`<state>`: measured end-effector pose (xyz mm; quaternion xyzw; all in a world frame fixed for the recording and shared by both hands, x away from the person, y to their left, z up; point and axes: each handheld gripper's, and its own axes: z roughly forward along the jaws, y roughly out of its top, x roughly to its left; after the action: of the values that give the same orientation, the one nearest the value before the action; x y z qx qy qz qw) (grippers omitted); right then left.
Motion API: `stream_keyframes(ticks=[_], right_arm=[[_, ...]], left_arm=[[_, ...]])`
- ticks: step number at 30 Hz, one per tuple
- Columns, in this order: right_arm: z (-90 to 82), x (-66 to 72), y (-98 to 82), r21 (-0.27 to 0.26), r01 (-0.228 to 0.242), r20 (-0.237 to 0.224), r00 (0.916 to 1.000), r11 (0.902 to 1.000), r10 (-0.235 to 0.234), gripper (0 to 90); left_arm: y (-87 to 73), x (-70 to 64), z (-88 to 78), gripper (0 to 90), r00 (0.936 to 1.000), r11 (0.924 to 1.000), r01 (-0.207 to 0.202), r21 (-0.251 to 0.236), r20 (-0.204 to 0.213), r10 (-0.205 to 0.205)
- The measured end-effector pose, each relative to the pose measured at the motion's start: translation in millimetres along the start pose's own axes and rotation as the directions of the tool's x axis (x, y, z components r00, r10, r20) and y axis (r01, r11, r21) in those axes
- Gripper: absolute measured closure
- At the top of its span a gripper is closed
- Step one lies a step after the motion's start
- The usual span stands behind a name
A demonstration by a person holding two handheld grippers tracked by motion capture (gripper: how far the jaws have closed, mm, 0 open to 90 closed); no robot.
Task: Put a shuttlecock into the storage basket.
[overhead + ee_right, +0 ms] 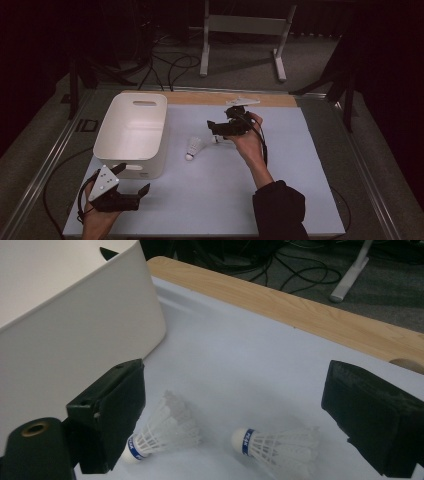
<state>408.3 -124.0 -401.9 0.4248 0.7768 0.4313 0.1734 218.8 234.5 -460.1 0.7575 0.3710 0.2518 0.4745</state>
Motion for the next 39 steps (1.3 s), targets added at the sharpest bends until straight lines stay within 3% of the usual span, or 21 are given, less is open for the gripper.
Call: stream_keyframes(ticks=[16,39], right_arm=[[5.9,-13.9,-15.7,0.026,-0.036,0.026,0.9990,0.9990,0.035,10.2],[16.4,-21.8,-32.4,0.086,-0.042,0.058,0.9976,0.9954,0.037,12.9]], left_arm=[[0.0,0.0,0.2,0.9,1.0000,1.0000,0.000,0.000,0.000,0.000],[0.2,0.0,-0.1,0.9,1.0000,1.0000,0.003,-0.001,0.000,-0.003]])
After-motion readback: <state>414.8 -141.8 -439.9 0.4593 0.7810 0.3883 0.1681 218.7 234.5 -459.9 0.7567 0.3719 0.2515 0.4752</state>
